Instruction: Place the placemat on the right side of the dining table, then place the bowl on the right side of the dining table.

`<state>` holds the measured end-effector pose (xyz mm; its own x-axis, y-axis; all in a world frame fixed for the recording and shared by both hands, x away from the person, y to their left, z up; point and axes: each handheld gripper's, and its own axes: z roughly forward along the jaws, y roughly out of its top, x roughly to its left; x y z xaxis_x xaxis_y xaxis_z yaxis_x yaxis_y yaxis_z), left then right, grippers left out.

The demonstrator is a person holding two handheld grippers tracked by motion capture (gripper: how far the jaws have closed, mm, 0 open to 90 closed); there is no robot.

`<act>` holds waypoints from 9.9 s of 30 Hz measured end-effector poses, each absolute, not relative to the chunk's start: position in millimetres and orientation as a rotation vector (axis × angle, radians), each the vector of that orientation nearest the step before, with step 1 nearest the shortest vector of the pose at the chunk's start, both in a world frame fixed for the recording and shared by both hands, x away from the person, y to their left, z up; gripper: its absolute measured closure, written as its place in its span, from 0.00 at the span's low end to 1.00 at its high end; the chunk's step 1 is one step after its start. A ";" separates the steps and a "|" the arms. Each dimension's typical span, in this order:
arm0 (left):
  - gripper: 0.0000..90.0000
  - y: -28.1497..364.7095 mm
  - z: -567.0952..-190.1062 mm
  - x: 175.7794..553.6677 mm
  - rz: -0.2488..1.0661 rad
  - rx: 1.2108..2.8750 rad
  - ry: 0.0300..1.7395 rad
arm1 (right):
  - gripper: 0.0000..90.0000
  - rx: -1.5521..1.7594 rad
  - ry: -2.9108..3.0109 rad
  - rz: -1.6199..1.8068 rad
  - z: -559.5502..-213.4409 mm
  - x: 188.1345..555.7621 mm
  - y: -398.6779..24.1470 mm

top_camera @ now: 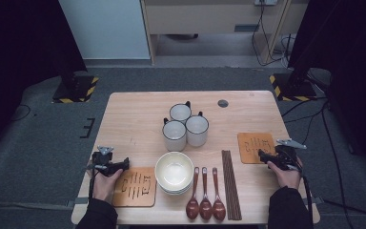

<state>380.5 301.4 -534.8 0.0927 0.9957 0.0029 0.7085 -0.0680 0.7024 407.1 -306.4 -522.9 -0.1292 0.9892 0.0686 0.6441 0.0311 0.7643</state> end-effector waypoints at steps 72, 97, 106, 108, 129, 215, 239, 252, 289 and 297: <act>0.39 245.6 -433.5 328.5 0.616 1.609 1.159 | 0.30 1.244 1.900 1.442 -410.7 362.7 -197.1; 0.42 213.7 -436.7 321.5 0.576 1.621 1.087 | 0.31 1.150 2.024 1.471 -408.8 355.7 -143.1; 0.43 206.2 -440.0 321.0 0.569 1.637 1.073 | 0.33 1.119 2.063 1.483 -412.1 354.6 -132.8; 0.43 204.5 -440.5 320.7 0.571 1.638 1.067 | 0.33 1.112 2.075 1.485 -413.5 354.3 -129.3; 0.51 188.7 -454.5 323.8 0.532 1.698 1.055 | 0.36 1.053 2.182 1.459 -428.9 350.4 -93.0; 0.91 171.6 -465.6 325.3 0.486 1.830 1.027 | 0.92 1.051 2.311 1.281 -456.7 352.1 -55.6; 0.88 173.9 -465.4 326.2 0.457 1.806 1.018 | 0.92 0.990 2.280 1.262 -448.8 348.0 -54.8; 0.92 173.7 -460.4 322.3 0.509 1.786 1.012 | 0.91 0.976 2.268 1.272 -439.2 346.2 -52.3; 0.78 171.0 -448.0 312.0 0.608 1.759 0.938 | 0.92 1.233 2.315 1.214 -441.6 353.5 -47.3; 0.56 178.7 -444.2 311.6 0.585 1.681 0.971 | 0.92 1.256 2.304 1.201 -443.6 356.4 -49.5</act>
